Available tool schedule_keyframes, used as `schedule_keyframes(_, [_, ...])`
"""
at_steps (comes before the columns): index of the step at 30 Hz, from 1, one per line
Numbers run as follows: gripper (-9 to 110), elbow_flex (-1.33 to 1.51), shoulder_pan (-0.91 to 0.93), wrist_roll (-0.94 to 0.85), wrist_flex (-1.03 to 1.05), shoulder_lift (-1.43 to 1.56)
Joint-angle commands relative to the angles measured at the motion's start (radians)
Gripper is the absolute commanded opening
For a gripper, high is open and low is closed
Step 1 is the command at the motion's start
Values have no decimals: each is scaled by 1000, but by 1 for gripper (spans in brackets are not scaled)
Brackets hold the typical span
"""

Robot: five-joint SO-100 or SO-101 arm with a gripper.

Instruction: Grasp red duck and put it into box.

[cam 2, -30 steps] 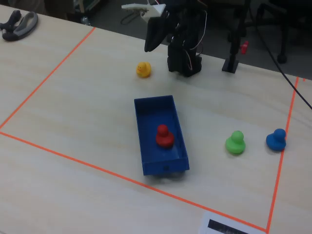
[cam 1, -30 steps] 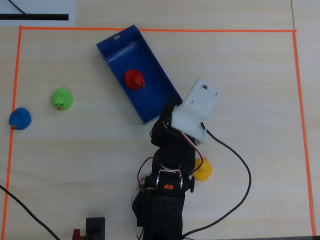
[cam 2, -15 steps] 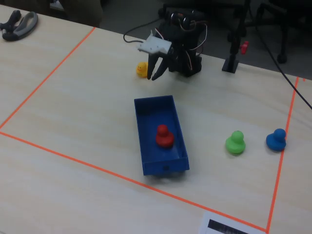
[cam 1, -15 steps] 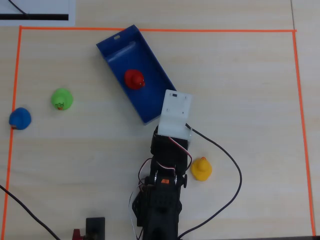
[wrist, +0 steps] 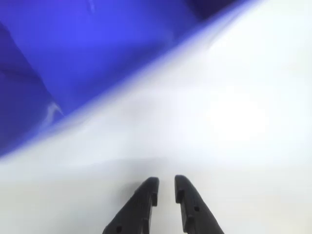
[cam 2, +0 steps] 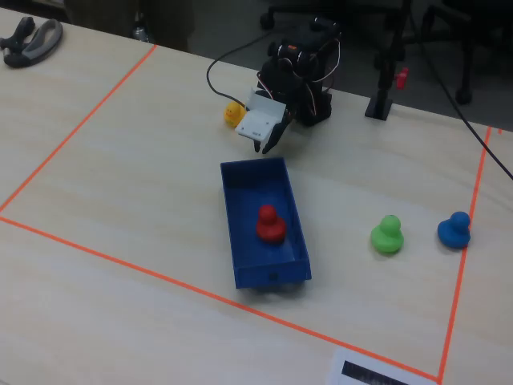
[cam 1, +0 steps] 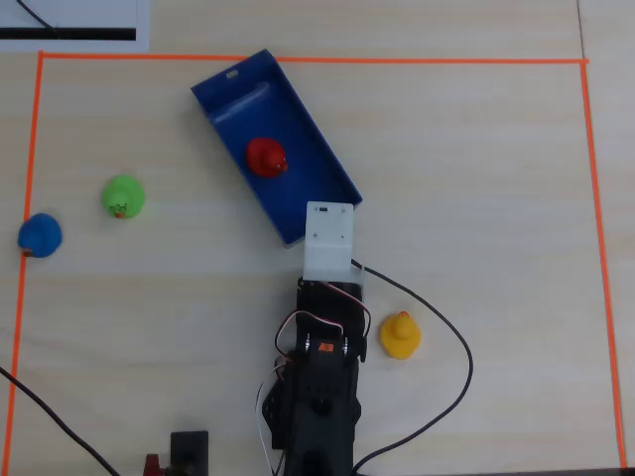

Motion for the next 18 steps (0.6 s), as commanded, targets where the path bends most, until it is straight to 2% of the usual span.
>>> schedule_keyframes(1, [0, -6, 26, 11, 74, 5])
schedule_keyframes(6, [0, -6, 31, 6, 206, 5])
schedule_keyframes(18, [2, -6, 64, 15, 209, 5])
